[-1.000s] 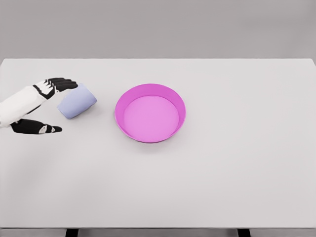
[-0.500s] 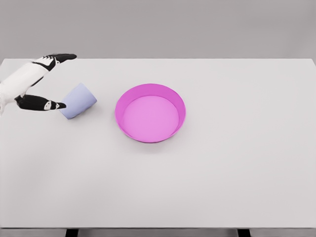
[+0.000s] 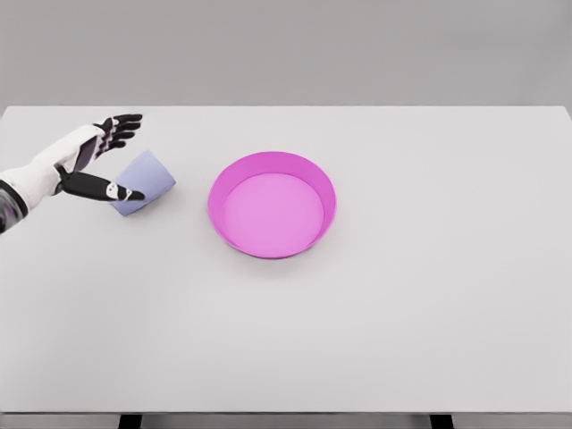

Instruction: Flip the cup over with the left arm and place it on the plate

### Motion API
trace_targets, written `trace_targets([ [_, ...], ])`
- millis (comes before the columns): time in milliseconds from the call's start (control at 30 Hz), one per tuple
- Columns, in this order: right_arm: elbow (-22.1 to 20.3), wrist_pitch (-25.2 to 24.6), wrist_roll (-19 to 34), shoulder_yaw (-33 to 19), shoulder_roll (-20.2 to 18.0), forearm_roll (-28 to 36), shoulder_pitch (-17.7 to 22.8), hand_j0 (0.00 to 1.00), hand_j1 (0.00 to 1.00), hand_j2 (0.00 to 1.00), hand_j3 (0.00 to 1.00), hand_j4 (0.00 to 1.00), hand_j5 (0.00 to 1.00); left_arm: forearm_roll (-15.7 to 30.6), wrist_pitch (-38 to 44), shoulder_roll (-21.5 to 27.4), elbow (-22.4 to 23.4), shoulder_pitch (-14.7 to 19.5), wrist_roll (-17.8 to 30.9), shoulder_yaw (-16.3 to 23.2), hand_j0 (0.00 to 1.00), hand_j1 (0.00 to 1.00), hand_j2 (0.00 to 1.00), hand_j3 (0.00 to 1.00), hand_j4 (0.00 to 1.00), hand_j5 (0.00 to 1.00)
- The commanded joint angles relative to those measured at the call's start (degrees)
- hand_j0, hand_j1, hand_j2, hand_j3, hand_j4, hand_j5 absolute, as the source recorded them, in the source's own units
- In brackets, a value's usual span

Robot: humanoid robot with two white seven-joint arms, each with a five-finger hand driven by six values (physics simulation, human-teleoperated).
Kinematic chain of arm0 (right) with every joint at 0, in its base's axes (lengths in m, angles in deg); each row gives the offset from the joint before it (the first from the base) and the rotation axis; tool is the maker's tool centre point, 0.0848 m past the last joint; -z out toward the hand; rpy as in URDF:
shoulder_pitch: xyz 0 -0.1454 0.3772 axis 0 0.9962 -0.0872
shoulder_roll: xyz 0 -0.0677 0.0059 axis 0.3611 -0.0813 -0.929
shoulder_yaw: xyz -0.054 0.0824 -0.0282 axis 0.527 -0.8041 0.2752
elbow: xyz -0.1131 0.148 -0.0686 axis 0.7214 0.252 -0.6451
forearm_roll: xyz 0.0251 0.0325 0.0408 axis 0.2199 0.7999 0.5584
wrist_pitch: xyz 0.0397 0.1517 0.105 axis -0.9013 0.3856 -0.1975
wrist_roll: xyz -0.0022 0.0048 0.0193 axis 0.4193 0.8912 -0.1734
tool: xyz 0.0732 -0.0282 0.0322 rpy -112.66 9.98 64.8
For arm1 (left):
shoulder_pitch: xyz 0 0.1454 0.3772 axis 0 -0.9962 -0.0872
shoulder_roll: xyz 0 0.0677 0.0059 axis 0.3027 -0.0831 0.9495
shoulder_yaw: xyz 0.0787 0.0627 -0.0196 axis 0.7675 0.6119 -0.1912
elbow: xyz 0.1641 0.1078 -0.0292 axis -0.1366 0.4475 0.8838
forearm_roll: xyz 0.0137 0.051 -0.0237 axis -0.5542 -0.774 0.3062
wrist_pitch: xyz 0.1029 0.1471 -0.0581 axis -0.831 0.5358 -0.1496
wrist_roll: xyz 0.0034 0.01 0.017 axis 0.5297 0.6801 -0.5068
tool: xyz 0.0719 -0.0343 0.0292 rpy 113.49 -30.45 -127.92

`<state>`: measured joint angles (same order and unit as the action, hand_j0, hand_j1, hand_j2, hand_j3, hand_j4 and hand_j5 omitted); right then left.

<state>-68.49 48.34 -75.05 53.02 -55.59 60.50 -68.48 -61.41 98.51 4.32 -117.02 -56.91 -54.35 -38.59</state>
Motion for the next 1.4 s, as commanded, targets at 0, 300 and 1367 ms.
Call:
trace_targets([
  [0, -0.01, 0.0, 0.01, 0.0, 0.0, 0.01, 0.0, 1.0, 1.0, 1.0, 1.0, 1.0, 1.0, -0.95, 5.23, -0.25, 1.29, 0.0, -0.09, 0.06, 1.0, 1.0, 1.0, 1.0, 1.0, 1.0],
  [300, -0.01, 0.0, 0.01, 0.0, 0.0, 0.01, 0.0, 1.0, 1.0, 1.0, 1.0, 1.0, 1.0, -7.99, 10.6, -2.36, 1.56, 1.93, -0.17, -0.03, 1.0, 1.0, 1.0, 1.0, 1.0, 1.0],
  [1367, -0.01, 0.0, 0.01, 0.0, 0.0, 0.01, 0.0, 1.0, 1.0, 1.0, 1.0, 1.0, 1.0, -24.77, 10.86, -9.04, 10.26, 10.55, -0.09, 11.75, 1.0, 1.0, 1.0, 1.0, 1.0, 1.0],
])
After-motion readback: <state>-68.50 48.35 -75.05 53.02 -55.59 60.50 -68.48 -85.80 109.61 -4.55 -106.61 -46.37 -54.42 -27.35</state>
